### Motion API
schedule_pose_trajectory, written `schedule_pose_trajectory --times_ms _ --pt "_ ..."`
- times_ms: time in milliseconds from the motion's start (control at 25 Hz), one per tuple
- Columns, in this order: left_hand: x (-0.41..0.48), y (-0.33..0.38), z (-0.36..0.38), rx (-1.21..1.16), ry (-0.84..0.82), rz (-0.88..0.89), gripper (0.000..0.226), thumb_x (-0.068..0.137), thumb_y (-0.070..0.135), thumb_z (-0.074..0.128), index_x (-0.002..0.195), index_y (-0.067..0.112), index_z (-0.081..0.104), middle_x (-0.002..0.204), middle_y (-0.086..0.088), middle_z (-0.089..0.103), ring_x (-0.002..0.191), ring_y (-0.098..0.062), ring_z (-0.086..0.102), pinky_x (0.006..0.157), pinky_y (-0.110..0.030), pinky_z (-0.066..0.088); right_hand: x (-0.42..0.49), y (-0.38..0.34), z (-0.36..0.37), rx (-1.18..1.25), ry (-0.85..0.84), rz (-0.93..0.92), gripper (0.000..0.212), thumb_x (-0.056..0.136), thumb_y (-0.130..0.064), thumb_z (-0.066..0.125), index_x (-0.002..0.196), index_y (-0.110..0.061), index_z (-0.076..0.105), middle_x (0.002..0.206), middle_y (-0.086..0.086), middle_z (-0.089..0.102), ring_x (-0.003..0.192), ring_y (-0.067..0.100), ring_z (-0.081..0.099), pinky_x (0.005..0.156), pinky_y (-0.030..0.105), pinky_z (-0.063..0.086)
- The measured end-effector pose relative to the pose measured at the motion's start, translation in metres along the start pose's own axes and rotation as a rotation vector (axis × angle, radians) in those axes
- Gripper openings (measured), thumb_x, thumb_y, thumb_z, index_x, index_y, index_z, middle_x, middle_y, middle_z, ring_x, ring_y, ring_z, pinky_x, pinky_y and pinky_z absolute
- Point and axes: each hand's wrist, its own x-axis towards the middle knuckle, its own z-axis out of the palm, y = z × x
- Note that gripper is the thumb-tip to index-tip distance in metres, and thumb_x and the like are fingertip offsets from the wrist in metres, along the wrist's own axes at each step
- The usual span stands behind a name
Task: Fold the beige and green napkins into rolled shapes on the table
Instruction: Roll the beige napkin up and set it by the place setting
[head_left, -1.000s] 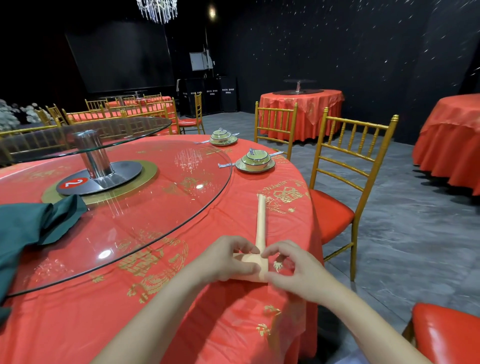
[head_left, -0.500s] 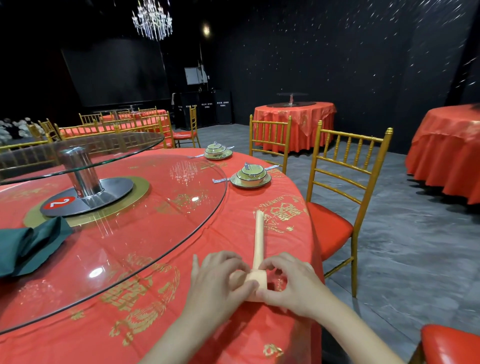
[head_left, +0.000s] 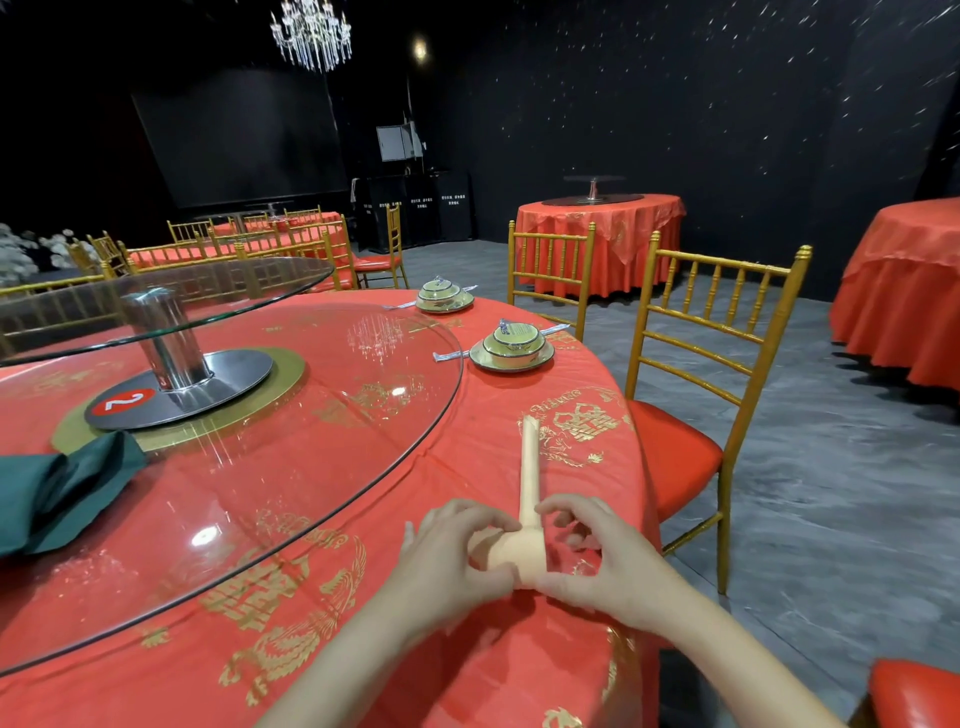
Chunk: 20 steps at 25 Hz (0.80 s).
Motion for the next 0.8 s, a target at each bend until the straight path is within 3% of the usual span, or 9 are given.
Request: schedule_pose_trajectory --times_ms 160,320,440,640,800 --pt "0.014 -0.007 0.002 -0.082 -0.013 -0.012 0.032 0.048 0.06 0.05 0.078 0.07 0.049 0.11 0.018 0.051 0.113 -0.011 0.045 0.105 -0.052 0.03 0.005 0.0 0.001 -0.087 0.023 -0.038 0.049 0.056 -0.062 0.064 0.101 -0.059 0.047 0.104 -0.022 0.048 0.096 -0.001 0.053 0.097 0.035 0.041" --pt "0.01 -0.004 0.005 0.054 0.12 0.019 0.045 0.063 0.058 0.048 0.106 0.052 0.058 0.117 0.023 0.041 0.12 -0.004 0.037 0.11 -0.05 0.019 0.015 0.002 -0.004 -0.064 0.046 0.03 0.049 0.051 -0.067 0.062 0.098 -0.052 0.055 0.099 -0.017 0.052 0.093 -0.002 0.054 0.094 0.031 0.042" --pt "0.001 -0.006 0.014 0.095 0.255 0.098 0.048 0.065 0.062 0.045 0.11 0.049 0.056 0.118 0.025 0.039 0.12 0.001 0.032 0.113 -0.049 0.013 0.021 0.002 -0.008 -0.057 0.039 0.085 0.035 0.06 -0.051 0.068 0.093 -0.048 0.058 0.093 -0.013 0.053 0.085 0.002 0.053 0.089 0.03 0.045" --pt "0.011 -0.008 0.018 0.051 0.242 0.065 0.047 0.062 0.061 0.053 0.107 0.049 0.055 0.116 0.024 0.042 0.12 -0.001 0.033 0.111 -0.048 0.019 0.033 0.002 -0.01 -0.064 0.028 0.105 0.025 0.071 -0.042 0.071 0.094 -0.042 0.062 0.094 -0.011 0.054 0.084 0.004 0.054 0.084 0.028 0.046" --pt "0.027 -0.007 0.008 0.052 0.15 -0.001 0.058 0.049 0.066 0.042 0.102 0.048 0.053 0.111 0.022 0.045 0.114 -0.009 0.039 0.104 -0.043 0.028 0.031 0.002 -0.013 -0.111 0.056 0.043 0.04 0.067 -0.052 0.07 0.102 -0.05 0.05 0.099 -0.021 0.049 0.088 -0.003 0.053 0.09 0.029 0.04"
